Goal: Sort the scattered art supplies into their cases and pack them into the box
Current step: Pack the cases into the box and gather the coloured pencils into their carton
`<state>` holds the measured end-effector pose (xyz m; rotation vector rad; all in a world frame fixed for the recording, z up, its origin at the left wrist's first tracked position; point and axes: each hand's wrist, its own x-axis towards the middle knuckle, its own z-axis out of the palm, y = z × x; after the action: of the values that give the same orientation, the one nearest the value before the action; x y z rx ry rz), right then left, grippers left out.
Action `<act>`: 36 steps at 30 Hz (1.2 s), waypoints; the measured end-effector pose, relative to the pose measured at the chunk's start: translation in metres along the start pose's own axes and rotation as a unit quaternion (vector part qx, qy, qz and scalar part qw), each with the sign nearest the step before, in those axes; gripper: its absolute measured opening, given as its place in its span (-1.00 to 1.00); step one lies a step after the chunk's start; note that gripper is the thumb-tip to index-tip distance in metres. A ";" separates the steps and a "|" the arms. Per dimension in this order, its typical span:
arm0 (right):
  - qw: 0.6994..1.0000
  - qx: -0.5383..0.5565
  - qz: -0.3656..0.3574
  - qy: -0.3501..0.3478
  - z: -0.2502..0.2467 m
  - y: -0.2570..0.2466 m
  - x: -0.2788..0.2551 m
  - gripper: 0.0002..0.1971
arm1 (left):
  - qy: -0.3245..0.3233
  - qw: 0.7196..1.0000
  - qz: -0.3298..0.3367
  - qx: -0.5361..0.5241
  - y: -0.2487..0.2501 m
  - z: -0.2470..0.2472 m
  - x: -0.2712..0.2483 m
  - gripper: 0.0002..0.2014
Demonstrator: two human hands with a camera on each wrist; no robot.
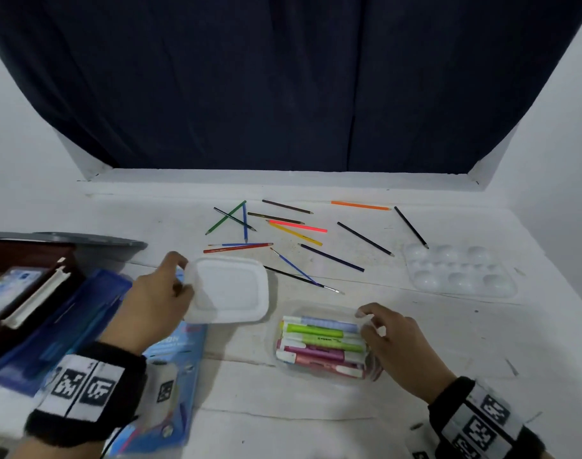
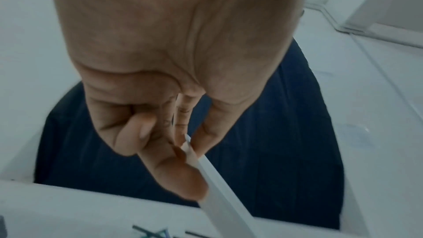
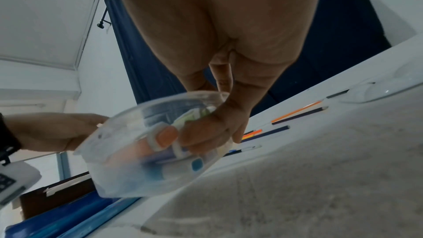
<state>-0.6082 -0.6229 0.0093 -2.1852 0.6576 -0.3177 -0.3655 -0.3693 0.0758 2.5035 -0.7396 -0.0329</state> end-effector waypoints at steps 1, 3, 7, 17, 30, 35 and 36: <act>1.000 0.001 -0.001 -0.010 0.005 -0.002 0.001 -0.85 | 0.026 0.999 -0.009 -0.030 -0.002 -0.009 -0.005 -0.73; 0.999 0.019 0.000 -0.037 0.015 -0.006 0.005 -0.85 | 0.051 0.995 -0.014 -0.089 -0.003 -0.018 -0.015 -0.76; 0.996 0.028 0.007 -0.090 0.038 -0.018 0.019 -0.81 | -0.033 0.978 -0.003 -0.204 -0.009 -0.007 -0.020 -0.76; 0.981 0.133 0.125 -0.065 0.064 -0.057 0.062 -0.72 | -0.222 0.968 0.080 -0.090 -0.031 0.045 0.000 -0.64; 0.990 0.035 0.133 -0.031 0.090 -0.079 0.055 -0.70 | -0.243 0.955 0.170 -0.029 -0.069 0.033 0.032 -0.53; 0.984 0.032 0.162 -0.071 0.089 -0.086 0.055 -0.73 | -0.234 0.949 0.202 -0.061 -0.078 0.041 0.034 -0.50; 0.983 0.031 0.165 -0.072 0.089 -0.086 0.055 -0.72 | -0.238 0.948 0.199 -0.065 -0.079 0.043 0.035 -0.49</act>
<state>-0.4943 -0.5506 0.0192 -1.9765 0.8983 -0.0076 -0.3035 -0.3510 0.0039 2.1916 -1.3782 -0.5377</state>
